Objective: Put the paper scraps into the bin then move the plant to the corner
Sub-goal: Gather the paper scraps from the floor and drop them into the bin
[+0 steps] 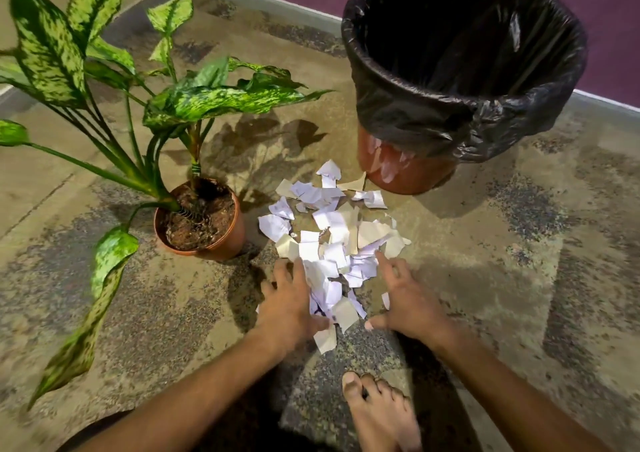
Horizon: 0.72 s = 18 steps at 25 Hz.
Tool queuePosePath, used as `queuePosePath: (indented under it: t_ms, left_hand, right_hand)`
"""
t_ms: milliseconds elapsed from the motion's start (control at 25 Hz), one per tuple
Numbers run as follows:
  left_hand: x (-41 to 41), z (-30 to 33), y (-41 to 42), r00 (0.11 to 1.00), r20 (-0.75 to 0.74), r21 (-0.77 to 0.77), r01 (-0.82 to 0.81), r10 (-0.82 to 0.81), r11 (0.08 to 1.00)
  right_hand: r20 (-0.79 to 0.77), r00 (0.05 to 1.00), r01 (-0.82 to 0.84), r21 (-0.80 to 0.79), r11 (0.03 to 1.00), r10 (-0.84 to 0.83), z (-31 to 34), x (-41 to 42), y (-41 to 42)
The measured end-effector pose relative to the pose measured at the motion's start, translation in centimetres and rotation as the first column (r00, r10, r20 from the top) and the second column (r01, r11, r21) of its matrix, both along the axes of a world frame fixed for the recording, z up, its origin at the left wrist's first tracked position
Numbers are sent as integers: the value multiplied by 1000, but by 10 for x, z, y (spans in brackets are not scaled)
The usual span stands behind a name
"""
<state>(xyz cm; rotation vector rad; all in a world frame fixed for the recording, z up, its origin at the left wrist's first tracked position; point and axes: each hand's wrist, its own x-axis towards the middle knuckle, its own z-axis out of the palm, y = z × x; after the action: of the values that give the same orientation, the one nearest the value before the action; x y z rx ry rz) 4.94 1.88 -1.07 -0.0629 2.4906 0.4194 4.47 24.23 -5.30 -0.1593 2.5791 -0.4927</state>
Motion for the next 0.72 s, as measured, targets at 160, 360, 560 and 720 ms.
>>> queuePosePath:
  t_ms: [160,360,560,720]
  left_hand:
    - [9,-18,-24,987,135,-164,-69,92,984]
    - [11,-21,-31,999,27,-92,-37,39,995]
    - [10,-18,-15,1000,2,156,-10,10,988]
    - [7,-20,-8,996,-54,268,-57,74,962]
  right_hand:
    - [-73,986,-150,-13,989,148,-1,1,-30]
    - [-162,933,-315,64,947,322,0,8,-56]
    - [-177,920,-353,8,936,348,3,17,-74]
    - [-240,945,-246,-71,967,223,10,16,-69]
